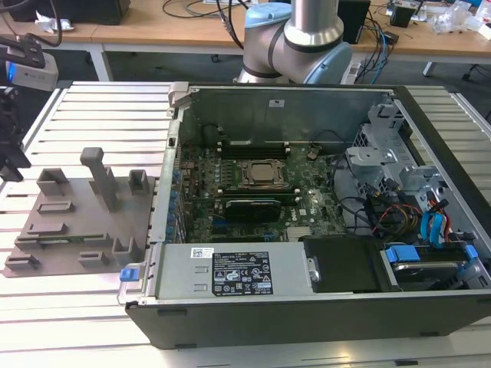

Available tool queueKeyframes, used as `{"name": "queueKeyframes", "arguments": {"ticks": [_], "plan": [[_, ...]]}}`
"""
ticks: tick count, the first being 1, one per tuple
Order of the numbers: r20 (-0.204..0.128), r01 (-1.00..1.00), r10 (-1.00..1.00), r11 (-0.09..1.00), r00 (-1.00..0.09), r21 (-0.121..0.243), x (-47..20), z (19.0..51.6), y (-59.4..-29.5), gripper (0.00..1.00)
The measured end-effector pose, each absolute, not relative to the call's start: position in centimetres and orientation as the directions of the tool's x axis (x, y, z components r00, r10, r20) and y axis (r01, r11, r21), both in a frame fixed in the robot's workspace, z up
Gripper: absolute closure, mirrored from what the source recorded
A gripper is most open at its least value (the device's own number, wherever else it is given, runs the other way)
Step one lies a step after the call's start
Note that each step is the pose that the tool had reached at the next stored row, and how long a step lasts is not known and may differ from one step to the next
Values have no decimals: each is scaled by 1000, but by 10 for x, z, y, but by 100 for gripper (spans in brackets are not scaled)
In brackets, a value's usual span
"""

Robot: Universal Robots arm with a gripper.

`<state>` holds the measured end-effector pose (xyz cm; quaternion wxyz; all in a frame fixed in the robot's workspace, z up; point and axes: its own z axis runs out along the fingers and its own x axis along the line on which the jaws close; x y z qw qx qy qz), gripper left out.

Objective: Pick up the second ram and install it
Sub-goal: 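Pick up the second ram and move it above second insertion slot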

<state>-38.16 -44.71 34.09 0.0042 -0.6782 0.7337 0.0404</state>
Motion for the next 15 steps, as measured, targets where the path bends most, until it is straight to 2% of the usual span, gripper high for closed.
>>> {"name": "queueKeyframes", "arguments": {"ticks": [15], "plan": [[-61, -996, -995, 77, -80, 54, -382, 325, -447, 70]]}}
